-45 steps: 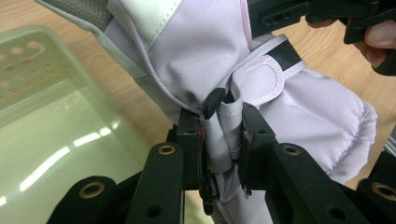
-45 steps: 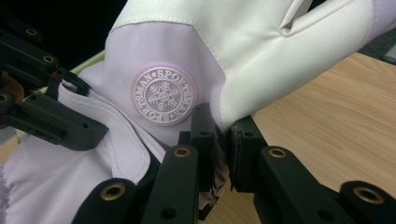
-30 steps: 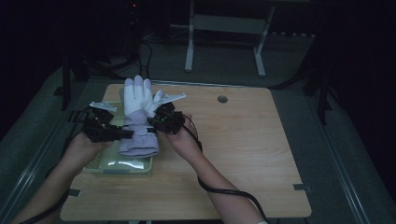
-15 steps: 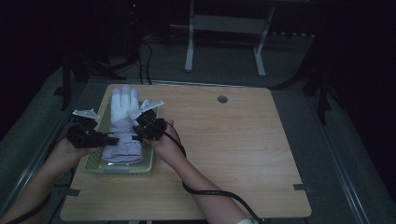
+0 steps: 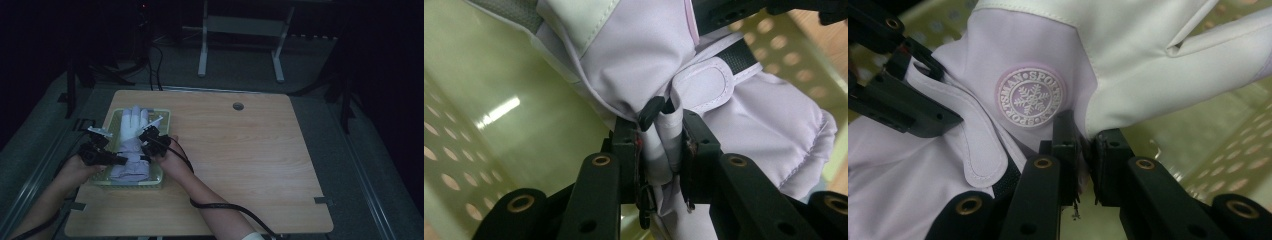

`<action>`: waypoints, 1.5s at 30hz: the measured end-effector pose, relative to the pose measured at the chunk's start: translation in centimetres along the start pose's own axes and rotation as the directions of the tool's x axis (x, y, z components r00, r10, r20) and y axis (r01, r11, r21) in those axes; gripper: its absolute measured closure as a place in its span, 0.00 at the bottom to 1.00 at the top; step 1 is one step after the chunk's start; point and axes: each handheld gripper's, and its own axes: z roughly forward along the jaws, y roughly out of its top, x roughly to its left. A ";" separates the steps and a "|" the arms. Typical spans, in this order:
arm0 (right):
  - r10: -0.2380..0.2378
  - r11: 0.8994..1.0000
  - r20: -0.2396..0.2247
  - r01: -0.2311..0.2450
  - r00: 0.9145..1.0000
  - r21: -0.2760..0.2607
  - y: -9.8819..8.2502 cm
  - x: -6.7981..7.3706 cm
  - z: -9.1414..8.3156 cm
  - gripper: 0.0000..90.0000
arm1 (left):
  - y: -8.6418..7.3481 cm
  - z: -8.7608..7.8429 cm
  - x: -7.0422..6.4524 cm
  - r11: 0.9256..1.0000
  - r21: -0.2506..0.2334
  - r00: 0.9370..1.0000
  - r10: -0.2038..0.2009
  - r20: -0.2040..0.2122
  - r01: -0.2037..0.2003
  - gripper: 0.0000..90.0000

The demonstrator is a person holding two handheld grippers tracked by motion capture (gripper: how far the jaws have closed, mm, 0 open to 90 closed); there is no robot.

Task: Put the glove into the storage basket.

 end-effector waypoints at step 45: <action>-0.153 0.986 -0.112 0.144 0.982 -0.083 -0.8 -1.7 -3.2 0.16 | -1.1 -0.4 -4.2 0.972 -0.230 0.974 0.002 -0.227 -0.055 0.09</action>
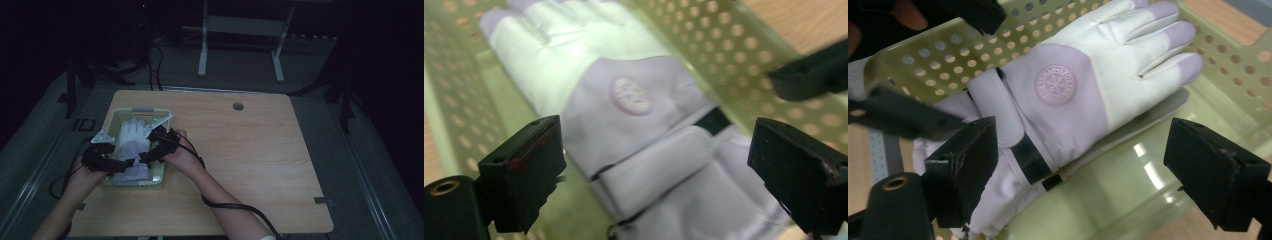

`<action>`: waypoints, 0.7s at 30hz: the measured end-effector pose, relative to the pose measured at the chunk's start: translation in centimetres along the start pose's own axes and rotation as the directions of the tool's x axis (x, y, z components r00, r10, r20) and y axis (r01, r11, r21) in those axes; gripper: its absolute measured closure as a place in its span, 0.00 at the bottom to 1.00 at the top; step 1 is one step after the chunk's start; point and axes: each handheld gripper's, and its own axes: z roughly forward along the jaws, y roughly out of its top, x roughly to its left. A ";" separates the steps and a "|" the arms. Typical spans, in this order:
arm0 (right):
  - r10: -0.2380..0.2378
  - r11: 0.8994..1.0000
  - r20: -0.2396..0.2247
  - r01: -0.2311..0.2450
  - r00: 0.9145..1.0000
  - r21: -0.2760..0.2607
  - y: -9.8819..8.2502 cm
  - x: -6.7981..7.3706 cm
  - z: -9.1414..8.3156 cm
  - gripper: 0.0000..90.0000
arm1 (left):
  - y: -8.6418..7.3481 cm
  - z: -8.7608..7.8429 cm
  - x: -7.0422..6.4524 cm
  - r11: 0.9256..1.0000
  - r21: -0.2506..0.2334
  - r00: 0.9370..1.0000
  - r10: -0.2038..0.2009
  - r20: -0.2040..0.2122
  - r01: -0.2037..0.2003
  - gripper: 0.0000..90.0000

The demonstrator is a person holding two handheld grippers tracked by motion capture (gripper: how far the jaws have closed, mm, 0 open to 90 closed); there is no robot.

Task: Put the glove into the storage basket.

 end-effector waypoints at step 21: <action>-0.002 0.999 0.028 0.003 1.000 -0.039 -2.5 -2.3 -3.7 0.16 | 1.5 -0.6 -5.6 0.999 -0.047 0.992 0.027 0.123 -0.021 0.09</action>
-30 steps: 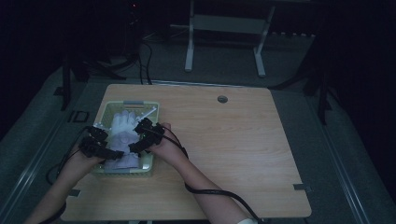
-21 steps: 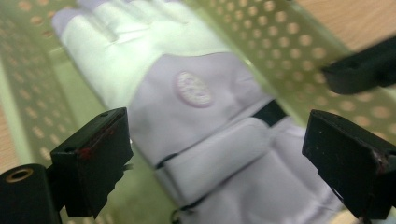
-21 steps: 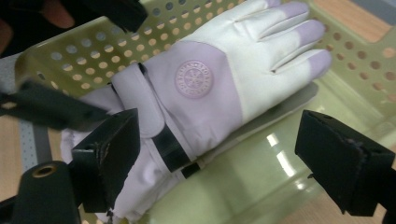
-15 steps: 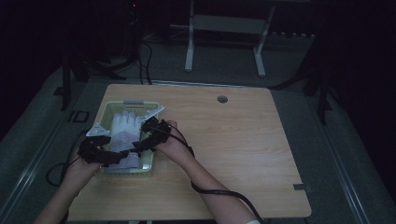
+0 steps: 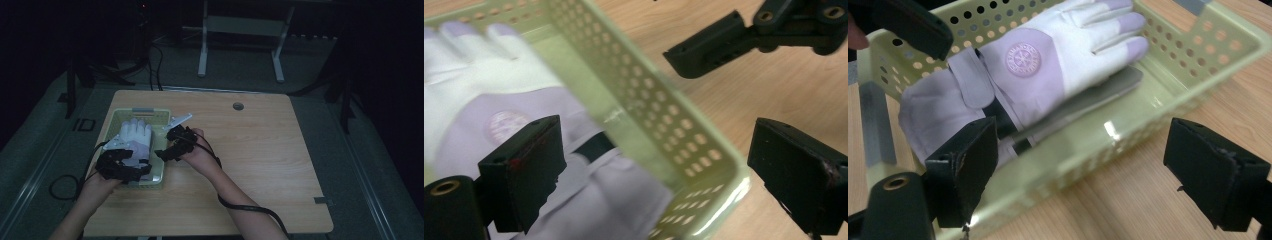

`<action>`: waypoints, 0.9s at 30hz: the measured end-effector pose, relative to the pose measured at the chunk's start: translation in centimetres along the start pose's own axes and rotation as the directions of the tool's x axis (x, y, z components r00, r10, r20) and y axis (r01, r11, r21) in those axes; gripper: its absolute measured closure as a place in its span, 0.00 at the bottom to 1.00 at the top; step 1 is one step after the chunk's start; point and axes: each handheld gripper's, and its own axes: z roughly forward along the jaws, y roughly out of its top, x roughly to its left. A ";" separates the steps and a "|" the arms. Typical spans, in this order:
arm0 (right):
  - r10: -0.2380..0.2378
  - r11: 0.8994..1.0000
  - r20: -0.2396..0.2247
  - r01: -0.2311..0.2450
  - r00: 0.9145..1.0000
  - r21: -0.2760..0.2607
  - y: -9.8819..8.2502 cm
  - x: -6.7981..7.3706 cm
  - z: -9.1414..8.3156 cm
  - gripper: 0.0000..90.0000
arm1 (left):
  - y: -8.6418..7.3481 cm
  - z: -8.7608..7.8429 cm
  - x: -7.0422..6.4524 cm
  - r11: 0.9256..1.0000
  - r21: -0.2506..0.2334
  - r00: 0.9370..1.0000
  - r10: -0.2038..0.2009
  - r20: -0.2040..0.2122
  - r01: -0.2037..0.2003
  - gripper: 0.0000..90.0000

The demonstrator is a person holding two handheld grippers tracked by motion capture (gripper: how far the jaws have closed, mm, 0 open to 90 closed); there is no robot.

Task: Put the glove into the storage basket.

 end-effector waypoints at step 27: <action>0.032 0.999 0.015 -0.032 0.999 -0.022 -7.5 -2.8 -5.1 0.16 | 1.9 4.0 -7.2 0.985 -0.083 0.971 0.162 0.178 -0.149 0.09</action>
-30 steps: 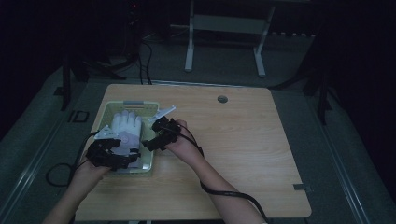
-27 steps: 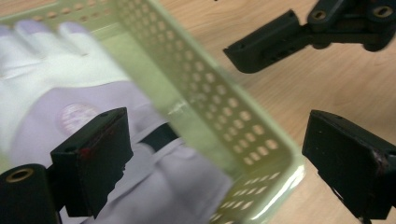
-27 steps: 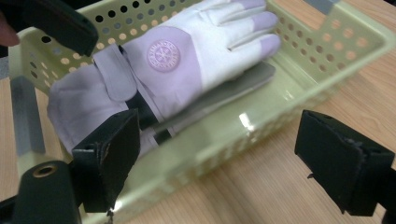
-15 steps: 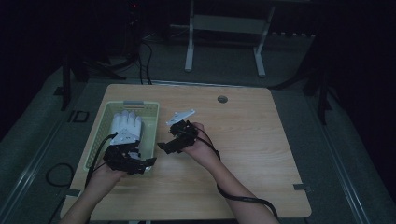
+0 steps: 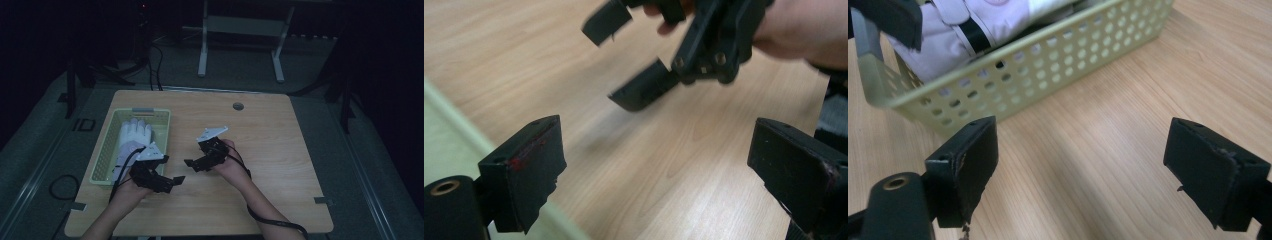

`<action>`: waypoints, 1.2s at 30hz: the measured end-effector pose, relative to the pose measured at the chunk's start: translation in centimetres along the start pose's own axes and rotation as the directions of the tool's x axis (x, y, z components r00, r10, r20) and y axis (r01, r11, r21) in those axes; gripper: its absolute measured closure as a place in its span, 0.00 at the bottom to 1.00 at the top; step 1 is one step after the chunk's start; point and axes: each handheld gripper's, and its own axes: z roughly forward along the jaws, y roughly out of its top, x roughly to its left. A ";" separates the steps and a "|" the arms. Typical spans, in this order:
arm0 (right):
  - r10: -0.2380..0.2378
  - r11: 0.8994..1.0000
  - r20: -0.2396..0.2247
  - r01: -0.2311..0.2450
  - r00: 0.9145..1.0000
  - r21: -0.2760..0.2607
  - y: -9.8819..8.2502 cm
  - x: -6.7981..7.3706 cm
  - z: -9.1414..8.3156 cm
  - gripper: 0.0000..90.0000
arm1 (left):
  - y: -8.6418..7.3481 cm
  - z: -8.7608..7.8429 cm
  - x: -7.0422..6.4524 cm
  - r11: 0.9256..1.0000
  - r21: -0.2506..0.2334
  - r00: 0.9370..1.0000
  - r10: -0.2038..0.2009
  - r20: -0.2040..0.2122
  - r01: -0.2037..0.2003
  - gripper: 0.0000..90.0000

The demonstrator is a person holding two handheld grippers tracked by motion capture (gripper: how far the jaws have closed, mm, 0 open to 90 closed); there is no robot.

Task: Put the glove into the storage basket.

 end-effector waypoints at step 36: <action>0.021 0.999 0.065 -0.018 0.998 -0.035 -12.4 -3.6 -6.2 0.15 | -1.3 9.9 -6.5 0.986 0.060 0.957 0.137 0.257 -0.157 0.09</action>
